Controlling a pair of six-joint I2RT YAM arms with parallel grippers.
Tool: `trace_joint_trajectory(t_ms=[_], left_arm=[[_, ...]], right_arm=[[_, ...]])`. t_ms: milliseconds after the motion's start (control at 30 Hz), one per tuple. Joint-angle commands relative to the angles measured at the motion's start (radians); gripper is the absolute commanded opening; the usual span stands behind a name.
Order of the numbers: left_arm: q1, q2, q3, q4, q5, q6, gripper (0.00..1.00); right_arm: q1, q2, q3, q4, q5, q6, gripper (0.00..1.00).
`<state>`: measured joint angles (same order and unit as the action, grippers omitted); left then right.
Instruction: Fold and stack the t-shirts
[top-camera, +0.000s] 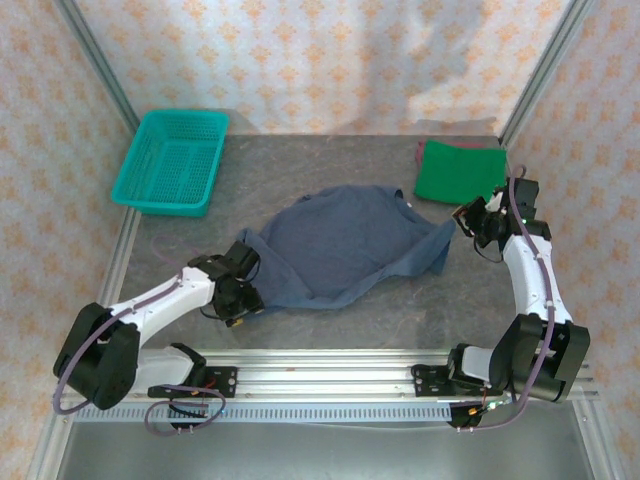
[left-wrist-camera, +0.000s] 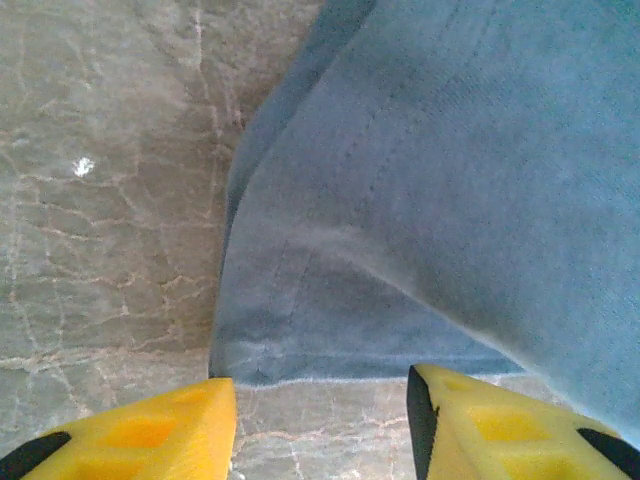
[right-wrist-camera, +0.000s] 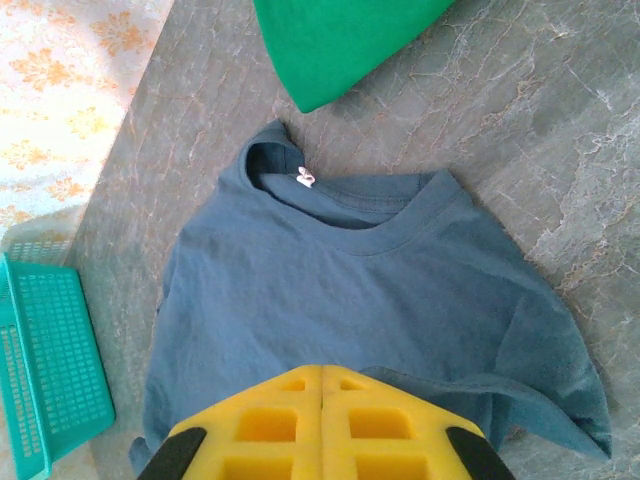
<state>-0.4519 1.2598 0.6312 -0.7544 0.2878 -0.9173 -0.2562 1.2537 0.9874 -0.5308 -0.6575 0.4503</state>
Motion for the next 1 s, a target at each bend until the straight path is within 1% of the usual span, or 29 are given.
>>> trace_joint_trajectory(t_ms=[0, 133, 200, 300, 367, 433, 567, 633, 767, 833, 967], left_arm=[[-0.004, 0.038, 0.006, 0.022, -0.051, -0.014, 0.46], [-0.005, 0.095, -0.012, 0.061, -0.062, -0.008, 0.44], [-0.005, 0.126, -0.016, 0.083, -0.081, -0.002, 0.38], [-0.005, 0.179, -0.002, 0.106, -0.097, 0.019, 0.25], [-0.004, 0.187, 0.019, 0.102, -0.121, 0.035, 0.10], [0.001, 0.165, 0.057, 0.067, -0.156, 0.052, 0.00], [0.011, 0.045, 0.185, -0.041, -0.228, 0.083, 0.00], [0.022, -0.018, 0.283, -0.115, -0.274, 0.111, 0.00], [0.053, -0.104, 0.483, -0.212, -0.357, 0.171, 0.00], [0.082, -0.132, 0.614, -0.248, -0.391, 0.211, 0.00], [0.096, -0.126, 0.925, -0.310, -0.483, 0.320, 0.00]], right_arm=[[-0.002, -0.003, 0.014, 0.009, 0.013, -0.019, 0.00], [-0.004, -0.008, 0.014, 0.002, 0.017, -0.024, 0.00], [-0.002, -0.013, 0.013, 0.002, 0.016, -0.022, 0.00], [-0.003, -0.016, 0.019, 0.000, 0.013, -0.019, 0.00], [-0.002, -0.021, 0.027, -0.003, 0.002, -0.015, 0.00], [-0.002, -0.030, 0.037, -0.003, -0.014, -0.006, 0.00], [-0.003, -0.056, 0.078, 0.004, -0.051, 0.027, 0.00], [-0.002, -0.064, 0.111, 0.013, -0.073, 0.057, 0.00], [-0.004, -0.065, 0.183, 0.065, -0.118, 0.147, 0.00], [-0.003, -0.059, 0.253, 0.082, -0.133, 0.190, 0.00], [-0.006, -0.025, 0.446, 0.088, -0.154, 0.266, 0.00]])
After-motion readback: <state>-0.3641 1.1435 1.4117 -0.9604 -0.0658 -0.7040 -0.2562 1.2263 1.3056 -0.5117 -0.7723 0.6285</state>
